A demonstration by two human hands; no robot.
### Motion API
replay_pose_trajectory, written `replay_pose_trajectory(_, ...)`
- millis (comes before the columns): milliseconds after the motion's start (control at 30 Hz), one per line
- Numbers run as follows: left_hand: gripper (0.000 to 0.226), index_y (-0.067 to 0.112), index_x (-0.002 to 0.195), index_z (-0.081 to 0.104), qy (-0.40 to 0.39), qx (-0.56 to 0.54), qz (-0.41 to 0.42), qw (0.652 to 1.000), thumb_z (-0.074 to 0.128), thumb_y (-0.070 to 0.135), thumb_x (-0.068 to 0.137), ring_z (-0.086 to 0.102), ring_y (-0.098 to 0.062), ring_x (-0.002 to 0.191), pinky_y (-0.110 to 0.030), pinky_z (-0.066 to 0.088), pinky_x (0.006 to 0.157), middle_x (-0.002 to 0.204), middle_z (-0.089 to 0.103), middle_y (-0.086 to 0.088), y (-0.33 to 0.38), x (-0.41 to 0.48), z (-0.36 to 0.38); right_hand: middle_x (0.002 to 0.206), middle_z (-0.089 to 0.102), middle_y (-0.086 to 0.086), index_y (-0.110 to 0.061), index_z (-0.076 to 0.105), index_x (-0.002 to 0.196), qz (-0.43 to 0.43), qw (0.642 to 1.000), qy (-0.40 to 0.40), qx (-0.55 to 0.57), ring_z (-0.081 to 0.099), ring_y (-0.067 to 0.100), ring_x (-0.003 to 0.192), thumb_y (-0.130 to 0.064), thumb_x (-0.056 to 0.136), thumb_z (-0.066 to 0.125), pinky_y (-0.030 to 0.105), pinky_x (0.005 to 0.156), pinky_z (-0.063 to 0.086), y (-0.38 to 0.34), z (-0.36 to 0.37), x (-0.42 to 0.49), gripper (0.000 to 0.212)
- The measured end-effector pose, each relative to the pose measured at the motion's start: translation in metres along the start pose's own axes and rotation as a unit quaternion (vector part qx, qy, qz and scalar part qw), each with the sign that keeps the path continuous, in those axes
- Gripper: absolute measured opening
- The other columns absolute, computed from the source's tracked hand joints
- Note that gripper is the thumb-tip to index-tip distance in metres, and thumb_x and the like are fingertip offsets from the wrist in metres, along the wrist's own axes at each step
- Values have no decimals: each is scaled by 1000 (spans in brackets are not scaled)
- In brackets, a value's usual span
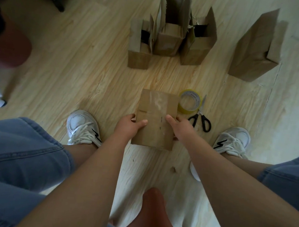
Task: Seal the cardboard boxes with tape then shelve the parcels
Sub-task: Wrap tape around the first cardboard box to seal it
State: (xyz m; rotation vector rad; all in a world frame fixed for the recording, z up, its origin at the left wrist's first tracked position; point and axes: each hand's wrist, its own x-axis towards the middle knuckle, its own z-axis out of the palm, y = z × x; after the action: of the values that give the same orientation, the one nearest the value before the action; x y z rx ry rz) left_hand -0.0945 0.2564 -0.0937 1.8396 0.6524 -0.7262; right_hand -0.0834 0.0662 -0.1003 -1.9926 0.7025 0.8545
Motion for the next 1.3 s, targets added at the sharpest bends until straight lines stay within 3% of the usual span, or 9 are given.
replay_pose_trajectory(100, 54, 8, 132, 58, -2, -107, -26, 994, 75, 31, 86, 64, -15, 93, -23, 49, 69, 122, 66, -7, 5, -6, -12, 128, 64, 2, -19, 50, 143, -33, 995, -16, 90, 65, 24, 110, -55, 91, 64, 42, 93, 57, -1, -14, -7, 65)
replay_pose_trajectory(267, 33, 18, 113, 63, -3, -187, -6, 982, 75, 31, 86, 63, -12, 93, -25, 49, 67, 105, 68, 2, 28, -21, -30, 115, 71, -8, -32, 67, 125, -97, 978, -14, 186, 67, 20, 110, -64, 81, 67, 39, 90, 56, -21, -39, -24, 56)
replay_pose_trajectory(433, 47, 14, 126, 62, -27, -204, 16, 978, 75, 33, 85, 65, -19, 106, -31, 52, 79, 118, 69, -3, 39, -38, -34, 132, 62, -12, -39, 53, 140, -82, 971, -51, 220, 58, 21, 120, -91, 44, 72, 46, 102, 47, -26, -53, -47, 111)
replay_pose_trajectory(667, 47, 10, 133, 56, -44, -260, 31, 964, 71, 17, 88, 65, -19, 100, -34, 52, 85, 118, 68, -6, 41, -62, -33, 146, 51, -16, -38, 28, 155, -127, 953, -132, 241, 51, 15, 130, -72, 39, 89, 43, 114, 36, -30, -59, -67, 136)
replay_pose_trajectory(833, 35, 13, 125, 62, -44, -289, 62, 954, 66, 13, 91, 64, -18, 96, -34, 50, 92, 113, 70, -4, 54, -66, -40, 136, 56, -14, -31, 24, 158, -183, 932, -150, 274, 55, 10, 121, -37, 78, 80, 33, 98, 46, -39, -69, -78, 97)
replay_pose_trajectory(933, 31, 12, 124, 64, -37, -285, 79, 955, 63, 12, 93, 66, -17, 97, -34, 51, 86, 110, 70, -2, 61, -65, -41, 142, 55, -7, -28, 28, 157, -188, 928, -136, 292, 54, 14, 126, -34, 81, 77, 37, 104, 43, -41, -71, -82, 90)
replay_pose_trajectory(1100, 42, 15, 137, 54, 11, -267, 102, 958, 61, 12, 96, 61, -5, 86, -21, 45, 70, 105, 65, 4, 69, -60, -42, 128, 69, 2, -19, 60, 136, -184, 916, -146, 326, 60, 26, 123, -23, 95, 65, 44, 109, 45, -38, -78, -85, 41)
replay_pose_trajectory(1233, 42, 13, 139, 54, 35, -201, 124, 971, 57, 9, 98, 62, -16, 86, -36, 52, 87, 95, 67, -3, 64, -58, -31, 126, 70, -9, -28, 55, 140, -181, 904, -164, 352, 65, 11, 117, -24, 95, 66, 35, 101, 51, -44, -75, -83, 46)
replay_pose_trajectory(1300, 43, 16, 141, 52, 56, -173, 136, 974, 55, 10, 99, 60, -15, 89, -26, 52, 82, 105, 68, -2, 66, -59, -26, 118, 72, -15, -28, 52, 142, -184, 907, -158, 344, 67, 5, 109, -22, 97, 65, 27, 93, 51, -47, -72, -82, 48)
